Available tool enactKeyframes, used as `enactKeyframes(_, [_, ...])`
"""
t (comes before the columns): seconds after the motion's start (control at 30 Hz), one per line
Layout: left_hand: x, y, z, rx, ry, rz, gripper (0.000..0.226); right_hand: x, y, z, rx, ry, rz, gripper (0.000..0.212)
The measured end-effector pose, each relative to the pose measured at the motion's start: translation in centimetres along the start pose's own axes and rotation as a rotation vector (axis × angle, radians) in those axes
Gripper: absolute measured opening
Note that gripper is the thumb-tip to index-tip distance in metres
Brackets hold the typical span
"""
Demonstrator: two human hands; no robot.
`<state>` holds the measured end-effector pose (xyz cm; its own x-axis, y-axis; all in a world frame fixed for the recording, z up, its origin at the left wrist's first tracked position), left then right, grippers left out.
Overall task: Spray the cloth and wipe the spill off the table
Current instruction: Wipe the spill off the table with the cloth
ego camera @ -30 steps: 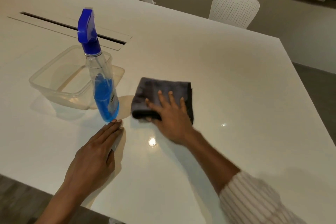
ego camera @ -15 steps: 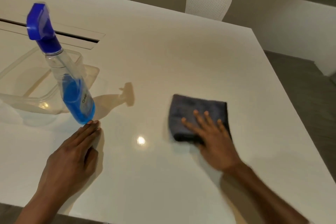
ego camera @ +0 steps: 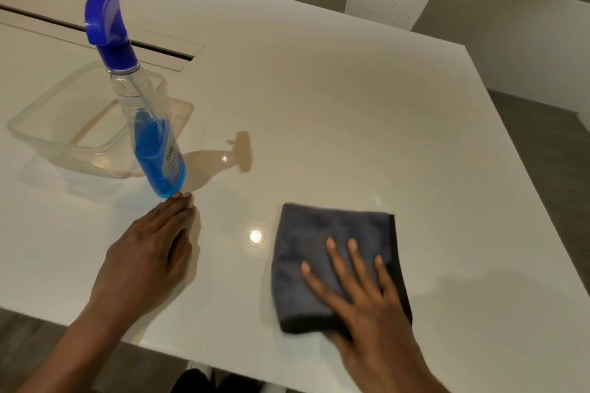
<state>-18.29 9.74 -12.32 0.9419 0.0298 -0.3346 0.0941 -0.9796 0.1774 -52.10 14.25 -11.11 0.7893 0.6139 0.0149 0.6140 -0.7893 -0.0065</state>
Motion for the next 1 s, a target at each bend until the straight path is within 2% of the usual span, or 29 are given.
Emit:
enactKeyframes(0.1, [-0.1, -0.1, 0.0, -0.015, 0.003, 0.007, 0.058, 0.2, -1.8, 0.0, 0.013, -0.046, -0.072, 0.079])
enactKeyframes(0.2, [0.0, 0.0, 0.0, -0.004, -0.005, 0.000, 0.057, -3.6, -0.8, -0.6, 0.047, -0.032, -0.052, 0.081])
enactKeyframes(0.37, [0.2, 0.0, 0.0, 0.010, 0.004, -0.005, 0.059, -13.7, 6.2, -0.7, 0.052, 0.059, 0.183, 0.063])
enactKeyframes(0.5, [0.2, 0.1, 0.1, 0.001, 0.008, -0.022, 0.060, -17.9, 14.1, -0.6, 0.069, 0.064, 0.301, 0.063])
enactKeyframes(0.6, [0.2, 0.0, 0.3, -0.009, 0.012, -0.031, 0.060, -15.8, 18.4, -0.6, 0.069, 0.051, 0.240, 0.061])
enactKeyframes(0.7, [0.4, 0.0, 0.3, -0.008, 0.011, -0.040, 0.062, -10.2, 19.9, -0.4, 0.050, 0.031, 0.090, 0.064])
enactKeyframes(0.87, [0.2, 0.0, 0.1, -0.023, 0.014, -0.051, 0.061, -1.9, 14.7, -0.3, 0.002, 0.045, -0.199, 0.067])
enactKeyframes(1.0, [0.1, 0.0, -0.1, -0.018, -0.009, -0.048, 0.058, -2.5, 10.1, -0.8, 0.074, 0.047, -0.251, 0.079])
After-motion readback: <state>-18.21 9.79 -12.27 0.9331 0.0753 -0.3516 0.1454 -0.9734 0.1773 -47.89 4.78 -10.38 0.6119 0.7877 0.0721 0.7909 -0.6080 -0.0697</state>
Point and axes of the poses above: each hand's wrist, its own y-axis towards the middle knuckle, its own z-axis out of the palm, x = y × z, the point moved 3 cm from there along y, towards the middle knuckle, and after that the axes turned 11 degrees about -z, right-handed, at the moved point
